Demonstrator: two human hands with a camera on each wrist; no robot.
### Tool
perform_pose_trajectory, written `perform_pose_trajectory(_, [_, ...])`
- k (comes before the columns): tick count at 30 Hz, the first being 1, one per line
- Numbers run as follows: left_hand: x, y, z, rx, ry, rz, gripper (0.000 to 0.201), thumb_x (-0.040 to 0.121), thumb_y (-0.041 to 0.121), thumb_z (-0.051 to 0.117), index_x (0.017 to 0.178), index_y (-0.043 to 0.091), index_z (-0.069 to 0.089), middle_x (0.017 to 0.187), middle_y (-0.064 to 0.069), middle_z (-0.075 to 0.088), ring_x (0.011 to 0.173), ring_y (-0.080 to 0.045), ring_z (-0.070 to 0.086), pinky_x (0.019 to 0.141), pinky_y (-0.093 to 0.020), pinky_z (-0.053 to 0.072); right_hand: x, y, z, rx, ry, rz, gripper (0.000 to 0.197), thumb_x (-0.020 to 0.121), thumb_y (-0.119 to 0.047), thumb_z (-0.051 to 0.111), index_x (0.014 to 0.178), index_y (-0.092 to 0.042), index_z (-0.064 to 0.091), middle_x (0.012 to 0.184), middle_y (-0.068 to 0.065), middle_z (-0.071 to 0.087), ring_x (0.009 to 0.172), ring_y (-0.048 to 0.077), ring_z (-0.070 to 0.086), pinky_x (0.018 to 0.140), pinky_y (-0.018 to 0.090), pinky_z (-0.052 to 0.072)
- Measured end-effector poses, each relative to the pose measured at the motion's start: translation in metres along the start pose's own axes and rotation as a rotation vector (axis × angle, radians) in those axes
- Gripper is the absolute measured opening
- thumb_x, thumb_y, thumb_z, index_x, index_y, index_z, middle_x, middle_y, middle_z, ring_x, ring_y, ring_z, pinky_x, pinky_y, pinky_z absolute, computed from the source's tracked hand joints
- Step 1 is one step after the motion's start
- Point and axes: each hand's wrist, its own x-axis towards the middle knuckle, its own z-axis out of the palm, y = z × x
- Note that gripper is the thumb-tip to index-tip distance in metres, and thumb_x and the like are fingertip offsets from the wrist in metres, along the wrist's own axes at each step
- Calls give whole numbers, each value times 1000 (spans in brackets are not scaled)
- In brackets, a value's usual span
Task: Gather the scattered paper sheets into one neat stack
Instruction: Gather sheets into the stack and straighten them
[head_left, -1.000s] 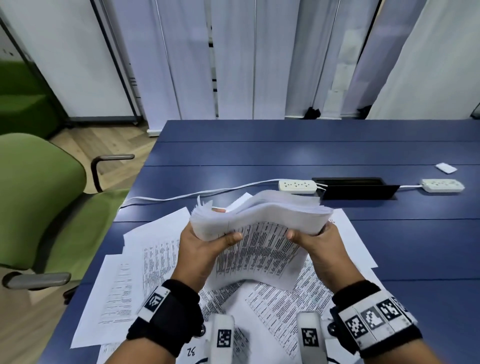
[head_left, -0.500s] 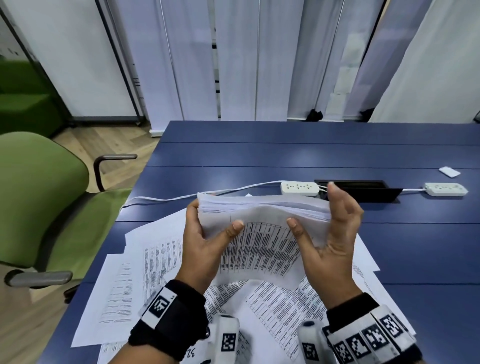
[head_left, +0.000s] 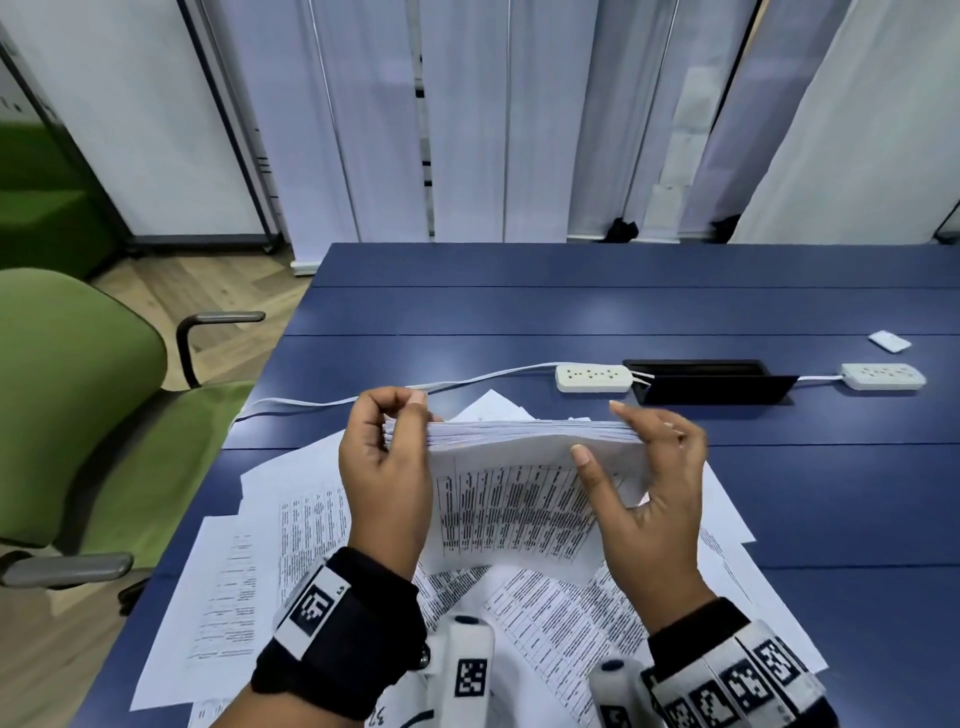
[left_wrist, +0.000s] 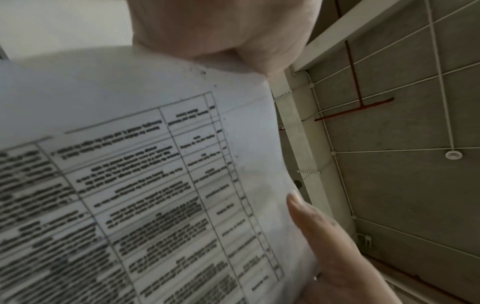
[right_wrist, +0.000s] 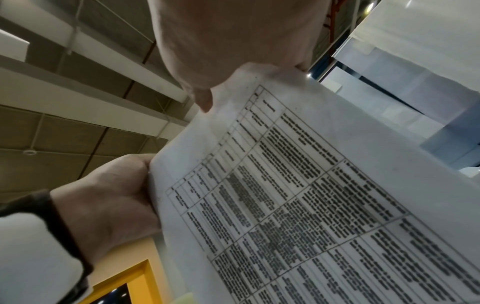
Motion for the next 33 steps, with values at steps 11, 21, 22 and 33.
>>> perform_pose_trajectory(11, [3, -3, 4, 56, -72, 51, 12, 90, 21, 64, 80, 19, 58, 76, 9, 58, 64, 1, 49, 64, -11, 42, 4, 2, 0, 21, -47, -26, 42, 76, -24, 74, 116, -22, 62, 111, 5, 44, 106, -3, 48, 93, 11, 38])
perform_pose_trajectory(21, [14, -7, 3, -5, -132, 54, 27, 80, 47, 66, 86, 21, 60, 88, -3, 63, 81, -8, 56, 79, -19, 44, 14, 11, 7, 110, 41, 18, 51, 77, -32, 71, 125, -26, 53, 107, 0, 46, 104, 17, 53, 95, 26, 43])
perform_pose_trajectory(22, [16, -10, -1, -28, -177, 49, 37, 76, 54, 68, 92, 22, 60, 92, -8, 62, 84, -10, 56, 81, -22, 44, 16, 14, 7, 154, 43, 76, 61, 75, -32, 73, 130, -28, 47, 108, 2, 48, 103, 18, 54, 94, 28, 44])
perform_pose_trajectory(33, [5, -88, -29, 110, -541, -421, 56, 56, 14, 91, 107, 11, 66, 101, -3, 76, 96, -19, 72, 79, -29, 59, 4, 67, 4, 348, -511, 733, 42, 63, 2, 83, 93, -18, 62, 83, -8, 76, 85, 3, 71, 86, 24, 56])
